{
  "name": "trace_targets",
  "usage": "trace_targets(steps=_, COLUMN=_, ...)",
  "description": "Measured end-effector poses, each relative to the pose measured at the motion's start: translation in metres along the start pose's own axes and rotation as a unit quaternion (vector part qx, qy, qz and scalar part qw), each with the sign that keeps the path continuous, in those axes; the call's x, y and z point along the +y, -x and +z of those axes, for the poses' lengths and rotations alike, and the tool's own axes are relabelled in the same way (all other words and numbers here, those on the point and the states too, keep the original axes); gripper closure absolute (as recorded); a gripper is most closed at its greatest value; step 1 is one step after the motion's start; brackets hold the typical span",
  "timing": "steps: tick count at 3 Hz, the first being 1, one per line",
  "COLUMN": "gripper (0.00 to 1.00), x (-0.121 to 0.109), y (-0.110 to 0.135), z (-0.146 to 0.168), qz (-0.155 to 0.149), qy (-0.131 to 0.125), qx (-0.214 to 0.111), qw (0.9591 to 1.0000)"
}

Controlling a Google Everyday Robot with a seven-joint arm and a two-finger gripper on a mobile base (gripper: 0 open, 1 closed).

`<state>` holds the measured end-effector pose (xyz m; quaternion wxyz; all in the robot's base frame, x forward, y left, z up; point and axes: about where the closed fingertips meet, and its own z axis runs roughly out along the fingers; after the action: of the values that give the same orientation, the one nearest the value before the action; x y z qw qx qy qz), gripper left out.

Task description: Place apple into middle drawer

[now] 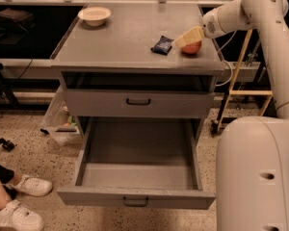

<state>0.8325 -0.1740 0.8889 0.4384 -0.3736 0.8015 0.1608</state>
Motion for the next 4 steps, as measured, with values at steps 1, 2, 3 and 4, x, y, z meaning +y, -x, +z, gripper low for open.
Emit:
trace_targets(steps=1, gripper=0.0, x=-0.0207, y=-0.0307, z=0.0126, qz=0.03, qy=-0.023, qx=0.033, qw=0.9987)
trace_targets(steps=2, gripper=0.0, x=-0.024, y=-0.036, z=0.0149, qz=0.036, qy=-0.027, qx=0.039, qw=0.9983)
trace_targets(steps=3, gripper=0.19, x=-0.0239, y=-0.036, z=0.015, qz=0.036, qy=-0.027, qx=0.039, qw=0.9983)
trace_targets(steps=4, gripper=0.42, x=-0.0239, y=-0.036, z=0.015, qz=0.036, qy=-0.026, qx=0.039, qw=0.9983)
